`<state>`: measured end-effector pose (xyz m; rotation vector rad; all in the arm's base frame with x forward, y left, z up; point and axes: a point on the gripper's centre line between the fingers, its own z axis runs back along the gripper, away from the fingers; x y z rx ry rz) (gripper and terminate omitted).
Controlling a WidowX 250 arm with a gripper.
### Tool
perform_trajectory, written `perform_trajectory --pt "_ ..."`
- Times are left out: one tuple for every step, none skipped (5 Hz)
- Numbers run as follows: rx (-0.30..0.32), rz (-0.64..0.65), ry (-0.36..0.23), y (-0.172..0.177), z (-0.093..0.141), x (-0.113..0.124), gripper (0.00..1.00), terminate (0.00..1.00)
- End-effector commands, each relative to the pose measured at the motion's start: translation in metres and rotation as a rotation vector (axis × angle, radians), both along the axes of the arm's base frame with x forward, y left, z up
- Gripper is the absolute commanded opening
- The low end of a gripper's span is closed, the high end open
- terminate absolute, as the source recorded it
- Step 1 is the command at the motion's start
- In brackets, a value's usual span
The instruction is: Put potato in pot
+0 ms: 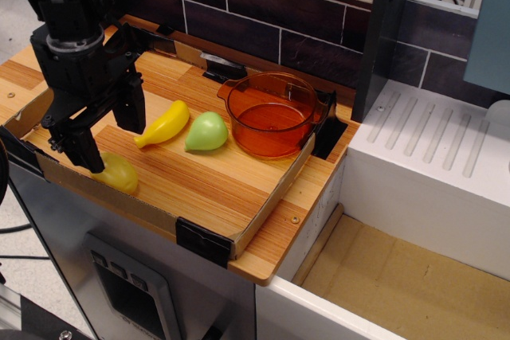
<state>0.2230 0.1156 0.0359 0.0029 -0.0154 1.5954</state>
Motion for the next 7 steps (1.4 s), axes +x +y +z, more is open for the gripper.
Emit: perform_trajectory --pt "0.050 -0.011 -0.033 -0.003 -0.009 0.005 1.00 0.00" --pt "0.056 -0.009 -0.022 -0.005 -0.015 0.009 1.00 0.00" --pt "0.064 -0.011 -0.025 -0.008 -0.018 0.010 1.00 0.00" --pt "0.071 -0.025 -0.025 -0.011 -0.022 0.008 1.00 0.00" --pt "0.060 -0.027 -0.030 -0.013 -0.022 0.007 0.00 0.00" --pt "0.058 -0.012 -0.021 -0.015 -0.023 0.010 0.00 0.00" --pt "0.055 -0.008 -0.045 -0.016 -0.011 0.015 0.00 0.00"
